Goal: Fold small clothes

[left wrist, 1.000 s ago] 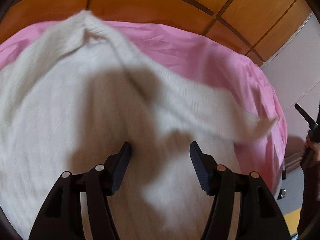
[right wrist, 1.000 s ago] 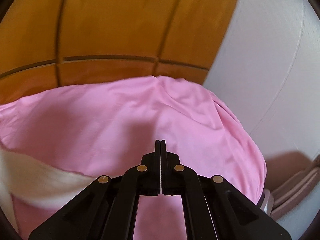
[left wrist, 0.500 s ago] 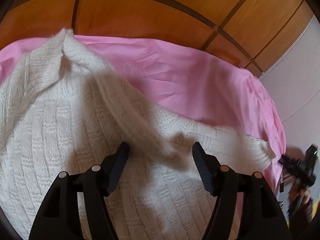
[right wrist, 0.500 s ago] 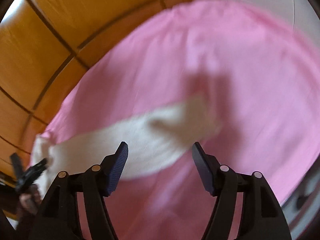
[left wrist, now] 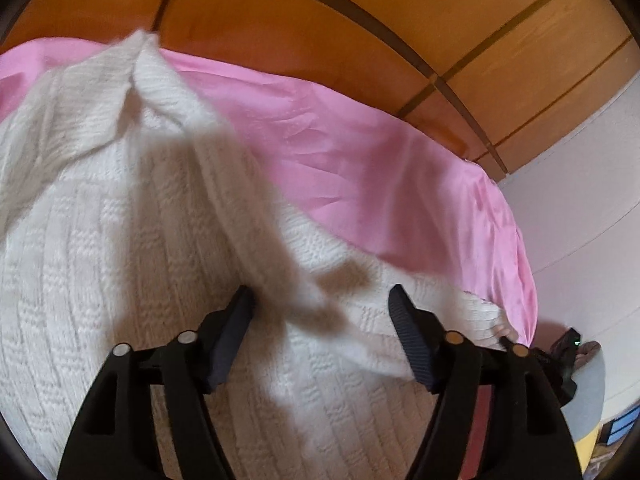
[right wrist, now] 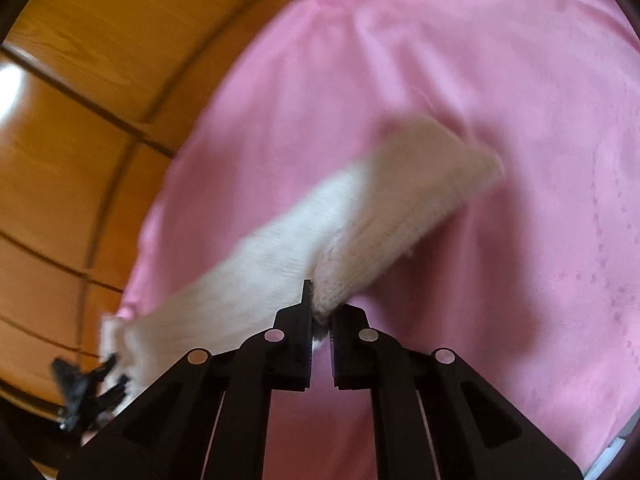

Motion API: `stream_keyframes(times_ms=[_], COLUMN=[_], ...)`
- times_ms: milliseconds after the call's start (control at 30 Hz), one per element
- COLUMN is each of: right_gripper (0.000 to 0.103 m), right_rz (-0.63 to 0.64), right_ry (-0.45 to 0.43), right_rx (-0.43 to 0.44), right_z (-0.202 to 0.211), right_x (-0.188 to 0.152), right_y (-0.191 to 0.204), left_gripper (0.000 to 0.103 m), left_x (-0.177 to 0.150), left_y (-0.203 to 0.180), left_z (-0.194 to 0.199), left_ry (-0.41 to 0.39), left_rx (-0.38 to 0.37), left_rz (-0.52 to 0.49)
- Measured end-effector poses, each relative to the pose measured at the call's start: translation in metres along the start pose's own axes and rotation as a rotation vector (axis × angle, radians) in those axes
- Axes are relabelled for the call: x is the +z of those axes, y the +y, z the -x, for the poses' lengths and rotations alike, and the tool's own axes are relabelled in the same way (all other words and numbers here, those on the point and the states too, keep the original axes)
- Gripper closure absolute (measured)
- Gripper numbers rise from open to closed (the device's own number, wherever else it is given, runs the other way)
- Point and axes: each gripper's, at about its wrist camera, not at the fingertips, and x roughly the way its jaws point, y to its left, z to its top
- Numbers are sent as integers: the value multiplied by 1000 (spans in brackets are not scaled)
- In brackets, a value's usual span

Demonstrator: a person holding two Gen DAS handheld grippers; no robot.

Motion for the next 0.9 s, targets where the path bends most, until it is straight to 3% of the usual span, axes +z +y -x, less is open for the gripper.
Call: stream_keyframes(times_ms=[133, 200, 267, 367, 500, 533, 567, 633, 667, 767, 833, 900], right_gripper=[97, 97, 97, 97, 97, 97, 96, 64, 43, 40, 40, 40], right_rz=[24, 19, -14, -48, -147, -165, -150, -144, -146, -111, -69, -38], right_ry=[-51, -100, -159, -200, -204, -203, -185, -213, -250, -293, -266, -193], right_rx=[185, 234, 248, 187, 10, -6, -3, -45, -31, -28, -12, -53], right_z=[56, 79, 92, 81, 25, 9, -6, -19, -18, -10, -12, -29], right_x=[-3, -1, 9, 37, 99, 115, 129, 146, 151, 143, 121, 99], right_y=[23, 30, 33, 37, 35, 36, 39, 39, 39, 42, 40, 33], left_gripper=[61, 77, 77, 70, 44, 41, 32, 29, 29, 29, 29, 29], left_x=[11, 21, 38, 69, 106, 112, 114, 110, 106, 86, 65, 42], left_y=[2, 2, -4, -23, -37, -39, -40, -38, -35, -16, 1, 19], left_z=[-4, -8, -15, -32, -44, -38, -34, -16, -10, 9, 21, 32], left_ry=[16, 14, 3, -35, -97, -132, -144, -179, -182, -169, -156, -135], left_rx=[-9, -36, -64, -53, 21, 43, 72, 109, 109, 144, 158, 168], left_rz=[-32, -36, -29, -41, -2, -3, -13, -35, -36, -30, -13, 15])
